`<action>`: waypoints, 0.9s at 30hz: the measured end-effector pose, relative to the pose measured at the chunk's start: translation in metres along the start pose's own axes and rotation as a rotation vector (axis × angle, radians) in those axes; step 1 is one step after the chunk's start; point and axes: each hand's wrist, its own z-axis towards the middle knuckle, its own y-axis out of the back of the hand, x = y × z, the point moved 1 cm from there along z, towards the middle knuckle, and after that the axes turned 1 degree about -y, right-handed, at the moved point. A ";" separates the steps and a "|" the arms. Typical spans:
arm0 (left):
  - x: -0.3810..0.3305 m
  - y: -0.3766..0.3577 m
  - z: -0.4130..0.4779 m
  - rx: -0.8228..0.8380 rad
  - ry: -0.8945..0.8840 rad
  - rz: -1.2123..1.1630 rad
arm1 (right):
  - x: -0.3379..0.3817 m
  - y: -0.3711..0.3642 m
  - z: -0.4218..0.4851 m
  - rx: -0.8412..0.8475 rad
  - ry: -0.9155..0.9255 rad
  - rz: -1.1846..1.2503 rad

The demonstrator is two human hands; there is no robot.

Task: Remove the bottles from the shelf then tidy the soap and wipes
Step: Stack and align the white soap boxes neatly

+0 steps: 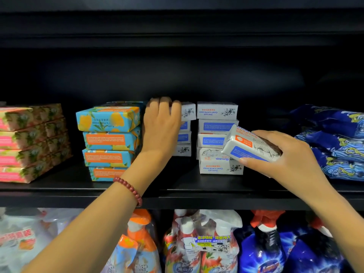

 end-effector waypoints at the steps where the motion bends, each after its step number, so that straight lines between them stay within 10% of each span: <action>1: 0.000 0.006 -0.001 -0.031 0.016 -0.007 | 0.000 0.000 0.001 0.006 0.000 0.008; 15: 0.005 0.060 -0.073 -0.198 0.027 -0.469 | -0.016 -0.045 0.040 0.289 0.092 -0.099; 27: 0.006 0.065 -0.078 -0.154 -0.013 -0.481 | -0.012 -0.054 0.028 0.142 0.132 -0.224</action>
